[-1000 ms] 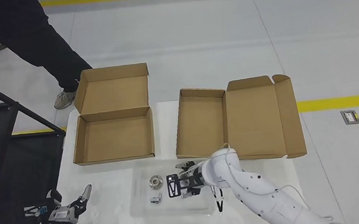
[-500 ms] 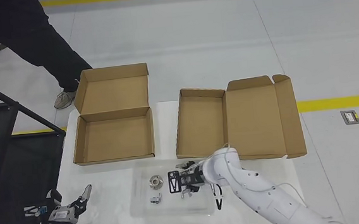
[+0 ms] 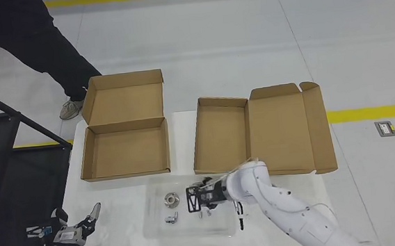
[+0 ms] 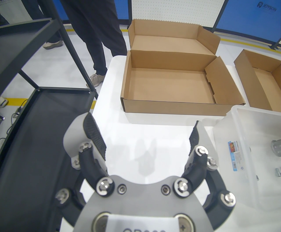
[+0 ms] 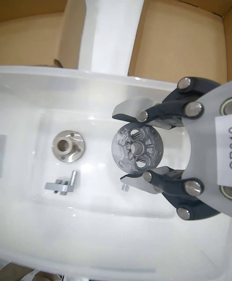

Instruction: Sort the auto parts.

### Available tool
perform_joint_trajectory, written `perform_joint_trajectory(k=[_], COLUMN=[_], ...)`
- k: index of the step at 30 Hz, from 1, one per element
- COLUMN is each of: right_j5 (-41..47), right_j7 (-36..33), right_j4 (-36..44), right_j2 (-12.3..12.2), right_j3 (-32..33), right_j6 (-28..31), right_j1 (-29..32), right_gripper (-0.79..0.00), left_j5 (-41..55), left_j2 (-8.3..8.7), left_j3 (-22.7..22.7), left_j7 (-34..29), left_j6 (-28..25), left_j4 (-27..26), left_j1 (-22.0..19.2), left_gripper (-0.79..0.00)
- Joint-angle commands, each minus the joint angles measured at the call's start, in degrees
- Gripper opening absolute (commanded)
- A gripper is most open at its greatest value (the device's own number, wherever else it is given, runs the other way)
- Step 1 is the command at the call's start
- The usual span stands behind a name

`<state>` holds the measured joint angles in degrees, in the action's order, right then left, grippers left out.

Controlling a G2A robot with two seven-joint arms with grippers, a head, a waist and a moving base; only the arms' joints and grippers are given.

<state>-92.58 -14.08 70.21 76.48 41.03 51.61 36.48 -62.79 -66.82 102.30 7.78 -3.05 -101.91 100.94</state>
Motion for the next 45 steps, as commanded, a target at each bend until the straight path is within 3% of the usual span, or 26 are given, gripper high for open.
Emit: perform_joint_trajectory(k=[1,7,12,19,26,40,45], right_j5=[-2.7,-8.8,-11.5,-11.3,-13.4,-12.5,-3.8], right_j7=[2.9,7.2,11.6,18.6,19.2,18.3,13.3], right_j4=[4.7,18.5,23.9,16.6,5.2,4.9,-3.3], right_j2=[-1.3,-5.0,-6.6,-6.9,-5.5,-5.3,-3.1], right_j3=[2.0,10.9,16.8,19.9,16.2,16.4,14.1], right_j6=[0.6,-1.7,-5.0,-8.1,-11.7,-13.5,-17.4], right_j1=[1.7,8.6,11.2,7.5,-1.0,-0.2,-4.0], right_gripper=[-0.785,-0.785,-0.785,-0.785,-0.785,-0.785,-0.785], left_j5=[0.0,0.0,0.0,0.0,0.0,0.0,0.0], left_j2=[0.00,0.00,0.00,0.00,0.00,0.00,0.00], left_j3=[0.0,0.0,0.0,0.0,0.0,0.0,0.0], left_j7=[0.0,0.0,0.0,0.0,0.0,0.0,0.0], left_j6=[0.0,0.0,0.0,0.0,0.0,0.0,0.0], left_j4=[0.0,0.0,0.0,0.0,0.0,0.0,0.0], left_j1=[0.0,0.0,0.0,0.0,0.0,0.0,0.0], left_gripper=[0.000,0.000,0.000,0.000,0.000,0.000,0.000])
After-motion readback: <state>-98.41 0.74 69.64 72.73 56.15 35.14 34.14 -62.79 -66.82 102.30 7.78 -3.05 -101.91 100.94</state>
